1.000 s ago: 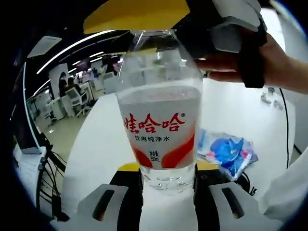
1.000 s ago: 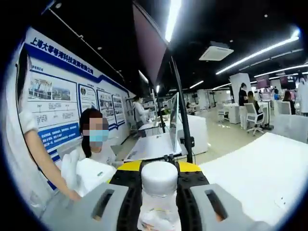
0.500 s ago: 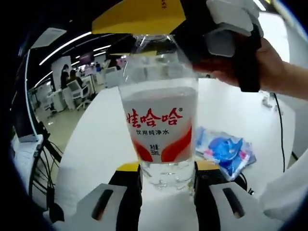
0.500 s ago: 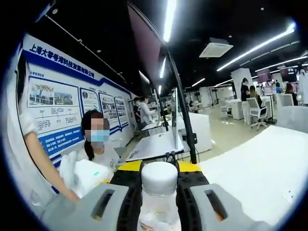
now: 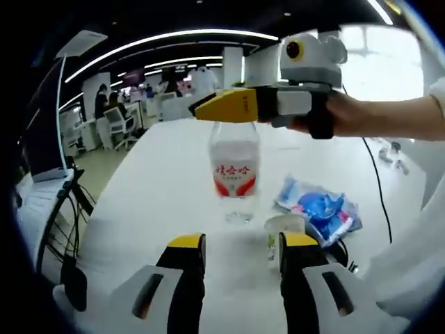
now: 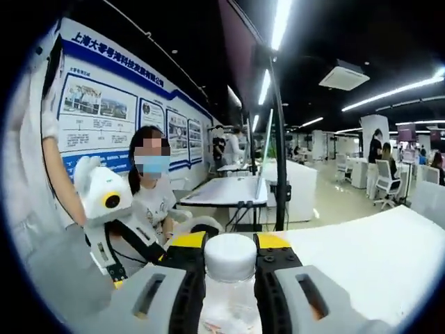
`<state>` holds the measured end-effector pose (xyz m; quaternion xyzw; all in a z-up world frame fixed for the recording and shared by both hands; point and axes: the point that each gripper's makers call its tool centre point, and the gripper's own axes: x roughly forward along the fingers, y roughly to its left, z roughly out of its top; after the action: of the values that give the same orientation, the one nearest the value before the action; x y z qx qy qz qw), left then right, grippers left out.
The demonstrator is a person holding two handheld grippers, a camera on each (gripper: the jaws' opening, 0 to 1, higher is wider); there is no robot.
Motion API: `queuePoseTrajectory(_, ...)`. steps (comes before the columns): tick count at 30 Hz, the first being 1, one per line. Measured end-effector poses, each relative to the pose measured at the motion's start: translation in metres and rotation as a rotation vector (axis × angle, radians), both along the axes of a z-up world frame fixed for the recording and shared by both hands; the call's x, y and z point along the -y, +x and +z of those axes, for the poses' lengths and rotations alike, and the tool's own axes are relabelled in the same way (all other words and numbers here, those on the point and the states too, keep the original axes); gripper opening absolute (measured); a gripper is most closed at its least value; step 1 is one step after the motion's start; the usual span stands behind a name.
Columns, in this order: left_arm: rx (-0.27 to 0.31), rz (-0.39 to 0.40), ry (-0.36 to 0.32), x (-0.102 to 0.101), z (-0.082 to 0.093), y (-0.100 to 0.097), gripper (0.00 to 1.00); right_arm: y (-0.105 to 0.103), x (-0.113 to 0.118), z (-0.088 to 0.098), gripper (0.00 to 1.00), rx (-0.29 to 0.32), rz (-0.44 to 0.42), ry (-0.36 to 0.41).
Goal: Arrange the tabletop items into an orderly group along one side of the table until the central work area is clear of visible clutter.
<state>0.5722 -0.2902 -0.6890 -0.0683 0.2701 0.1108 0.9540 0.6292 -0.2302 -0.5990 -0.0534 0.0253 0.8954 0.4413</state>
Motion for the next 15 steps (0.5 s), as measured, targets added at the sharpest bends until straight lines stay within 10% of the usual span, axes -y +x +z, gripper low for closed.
queuePoseTrajectory(15, 0.026, 0.011, 0.002, 0.002, 0.007, -0.003, 0.5, 0.04, -0.027, -0.046, 0.22, -0.006, -0.009, -0.025)
